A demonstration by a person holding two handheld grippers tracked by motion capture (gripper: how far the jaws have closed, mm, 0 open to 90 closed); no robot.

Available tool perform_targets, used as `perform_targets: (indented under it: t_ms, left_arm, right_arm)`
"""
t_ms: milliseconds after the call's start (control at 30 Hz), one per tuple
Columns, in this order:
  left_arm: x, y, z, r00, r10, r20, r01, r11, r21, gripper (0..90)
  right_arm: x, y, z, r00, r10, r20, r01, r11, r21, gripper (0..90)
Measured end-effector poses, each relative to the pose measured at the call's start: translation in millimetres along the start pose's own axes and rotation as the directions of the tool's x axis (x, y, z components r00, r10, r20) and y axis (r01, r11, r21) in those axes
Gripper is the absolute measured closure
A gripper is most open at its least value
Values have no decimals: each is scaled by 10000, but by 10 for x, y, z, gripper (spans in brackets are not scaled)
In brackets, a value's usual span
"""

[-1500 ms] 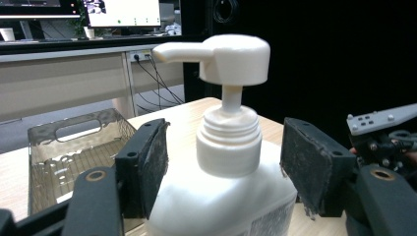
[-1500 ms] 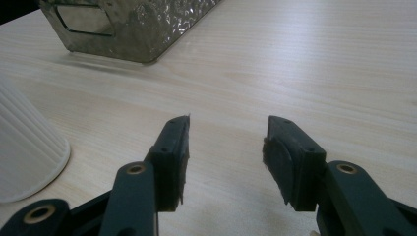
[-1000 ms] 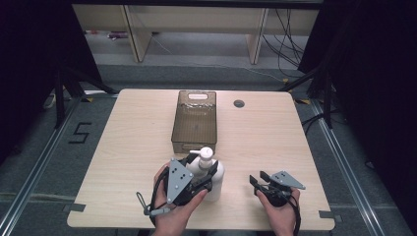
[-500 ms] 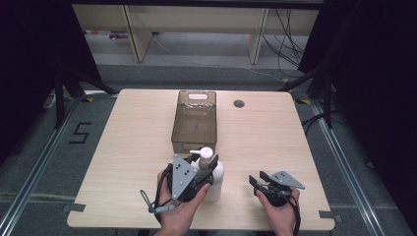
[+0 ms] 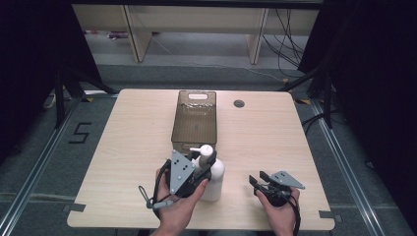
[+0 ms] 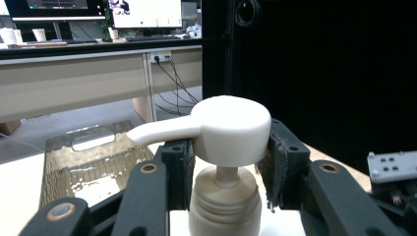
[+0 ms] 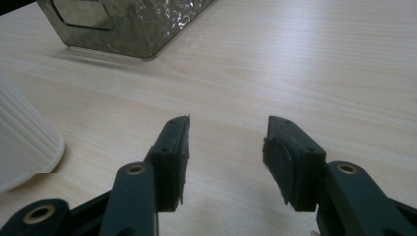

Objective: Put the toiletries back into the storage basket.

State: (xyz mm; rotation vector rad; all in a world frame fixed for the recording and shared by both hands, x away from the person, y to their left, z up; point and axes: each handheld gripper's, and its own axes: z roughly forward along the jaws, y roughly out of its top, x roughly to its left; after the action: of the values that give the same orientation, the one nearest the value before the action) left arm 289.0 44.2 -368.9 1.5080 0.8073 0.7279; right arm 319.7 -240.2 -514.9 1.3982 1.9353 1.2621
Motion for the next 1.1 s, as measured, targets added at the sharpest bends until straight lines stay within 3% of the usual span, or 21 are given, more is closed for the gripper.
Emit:
perform_targets:
  t_ms: [100, 433, 1100]
  left_arm:
    - [43, 127, 11, 10000, 8, -50, -9, 9998, -216, 591]
    - [211, 365, 50, 9986, 7, -535, -40, 9981, -611, 591]
    - [477, 580, 151, 9906, 168, -1358, -276, 9966, -779, 591]
  right_arm:
    - [-27, 6, -6, 9992, -382, 75, 382, 9993, -32, 522]
    - [-10, 4, -3, 9997, -238, -40, 238, 9997, 23, 522]
    - [-7, 2, 4, 9998, -185, -118, 184, 9998, -66, 522]
